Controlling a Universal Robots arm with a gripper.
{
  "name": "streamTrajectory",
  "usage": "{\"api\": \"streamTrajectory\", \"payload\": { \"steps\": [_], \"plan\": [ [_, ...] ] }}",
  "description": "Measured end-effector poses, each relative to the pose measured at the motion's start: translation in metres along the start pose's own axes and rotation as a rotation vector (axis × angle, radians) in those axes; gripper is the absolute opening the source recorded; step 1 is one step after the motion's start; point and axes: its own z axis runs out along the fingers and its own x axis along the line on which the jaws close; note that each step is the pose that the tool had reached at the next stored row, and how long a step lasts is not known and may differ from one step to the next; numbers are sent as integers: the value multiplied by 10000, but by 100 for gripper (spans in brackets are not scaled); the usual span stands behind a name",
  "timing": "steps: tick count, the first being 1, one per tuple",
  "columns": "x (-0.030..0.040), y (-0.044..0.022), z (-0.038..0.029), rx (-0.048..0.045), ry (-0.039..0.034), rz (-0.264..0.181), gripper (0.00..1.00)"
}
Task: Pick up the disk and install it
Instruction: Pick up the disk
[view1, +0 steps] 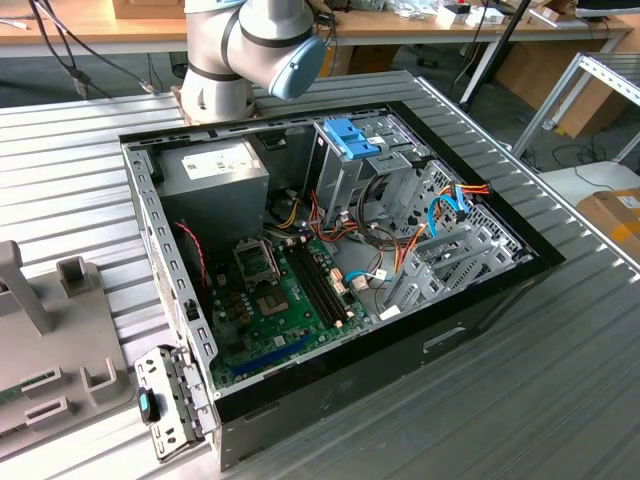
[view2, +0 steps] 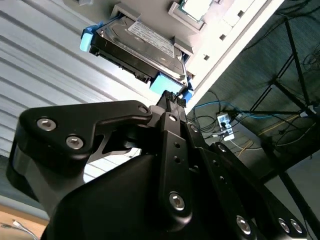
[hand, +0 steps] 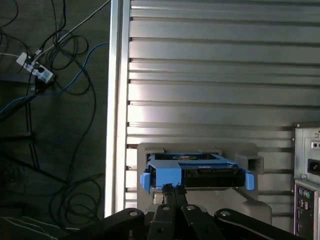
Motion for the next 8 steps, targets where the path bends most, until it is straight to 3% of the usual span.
{"api": "streamTrajectory", "payload": {
  "steps": [8],
  "plan": [
    [0, 0, 0, -13, 78, -1741, 11]
  ]
}}
